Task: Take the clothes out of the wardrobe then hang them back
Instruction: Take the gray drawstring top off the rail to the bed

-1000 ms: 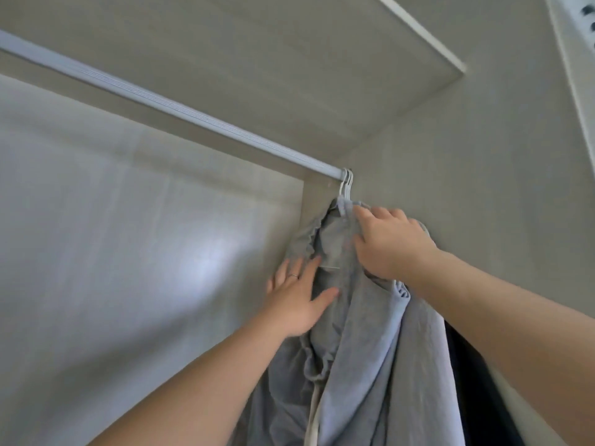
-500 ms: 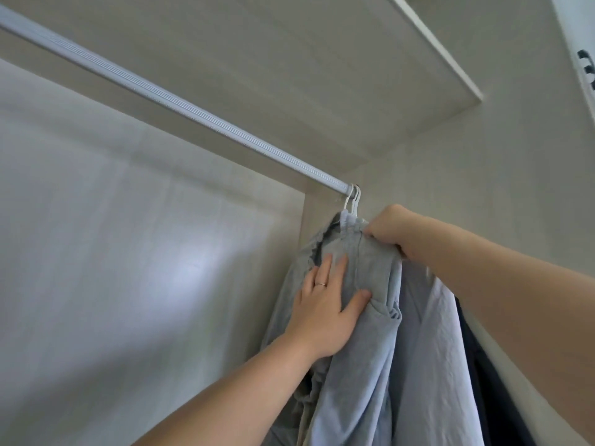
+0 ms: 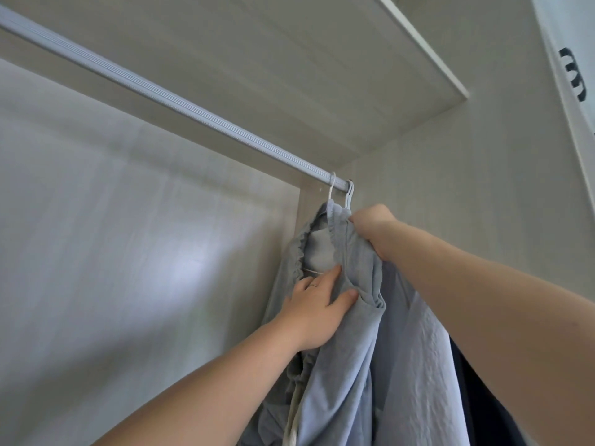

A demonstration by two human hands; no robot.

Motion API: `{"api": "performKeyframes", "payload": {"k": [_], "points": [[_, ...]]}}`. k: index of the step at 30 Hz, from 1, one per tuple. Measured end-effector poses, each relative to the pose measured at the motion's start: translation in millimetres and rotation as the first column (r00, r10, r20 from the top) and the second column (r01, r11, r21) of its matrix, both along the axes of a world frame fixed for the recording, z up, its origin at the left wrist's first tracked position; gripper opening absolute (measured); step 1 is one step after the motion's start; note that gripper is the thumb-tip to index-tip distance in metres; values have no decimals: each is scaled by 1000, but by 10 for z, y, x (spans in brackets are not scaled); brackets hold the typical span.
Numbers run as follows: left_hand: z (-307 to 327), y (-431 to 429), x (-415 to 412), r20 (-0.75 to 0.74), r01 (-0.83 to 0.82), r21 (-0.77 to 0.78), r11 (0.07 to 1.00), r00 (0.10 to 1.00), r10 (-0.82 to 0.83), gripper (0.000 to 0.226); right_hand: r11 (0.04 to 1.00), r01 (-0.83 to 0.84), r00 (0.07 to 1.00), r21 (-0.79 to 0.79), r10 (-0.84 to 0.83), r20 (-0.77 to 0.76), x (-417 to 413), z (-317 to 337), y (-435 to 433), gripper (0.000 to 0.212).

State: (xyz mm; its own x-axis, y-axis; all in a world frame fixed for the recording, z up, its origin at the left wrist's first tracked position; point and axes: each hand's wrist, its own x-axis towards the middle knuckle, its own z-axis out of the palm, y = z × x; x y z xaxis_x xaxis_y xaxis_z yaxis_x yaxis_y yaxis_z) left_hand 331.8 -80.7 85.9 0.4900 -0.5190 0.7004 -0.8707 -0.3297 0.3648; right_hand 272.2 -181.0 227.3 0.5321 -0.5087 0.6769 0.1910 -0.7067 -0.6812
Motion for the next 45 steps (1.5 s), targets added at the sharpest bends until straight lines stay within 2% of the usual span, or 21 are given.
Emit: {"api": "performKeyframes", "payload": {"k": [1,2,4,9,12,15,19,21,24,26,28,32,39,45], "points": [[-5,4,-6,7,-15,11,1000,1000,15,66,988,-113,991,106,104,90,2,-25,-9,15],[-5,7,-11,11,-24,18,1000,1000,24,66,987,-122,985,102,108,137,1,-56,-29,13],[5,27,-19,21,-46,29,999,999,45,65,995,-62,994,74,54,95,32,-79,-45,28],[91,109,-63,57,-117,32,993,992,115,64,997,-70,971,-27,75,229,49,-106,-55,43],[142,152,-71,146,-131,-61,990,980,139,61,994,-17,965,-111,45,258,-75,-126,-63,45],[194,184,-93,296,-125,-248,961,934,198,57,954,111,973,-278,-47,227,-325,-185,-145,44],[279,157,-180,304,-164,-444,881,897,320,58,783,303,950,-543,-200,241,-756,-310,-389,40],[299,112,-269,274,-167,-511,843,898,344,61,645,428,904,-633,-319,286,-1017,-371,-542,34],[340,10,-456,226,-137,-589,796,918,325,62,443,564,815,-697,-436,382,-1479,-466,-749,33],[362,-91,-637,231,-114,-629,769,917,325,67,350,603,776,-717,-466,425,-1817,-517,-848,33],[360,-243,-895,299,-56,-641,766,900,316,66,297,620,760,-727,-459,460,-2184,-548,-934,31],[333,-585,-1609,360,15,-670,742,882,306,55,304,638,750,-708,-453,482,-3020,-613,-1161,28],[173,-1291,-3059,431,204,-631,749,894,119,42,257,688,665,-679,-596,449,-4769,-983,-1736,25],[-231,-2208,-4285,447,464,-514,722,863,-236,41,173,758,500,-629,-774,389,-6331,-1565,-2058,24]]}}
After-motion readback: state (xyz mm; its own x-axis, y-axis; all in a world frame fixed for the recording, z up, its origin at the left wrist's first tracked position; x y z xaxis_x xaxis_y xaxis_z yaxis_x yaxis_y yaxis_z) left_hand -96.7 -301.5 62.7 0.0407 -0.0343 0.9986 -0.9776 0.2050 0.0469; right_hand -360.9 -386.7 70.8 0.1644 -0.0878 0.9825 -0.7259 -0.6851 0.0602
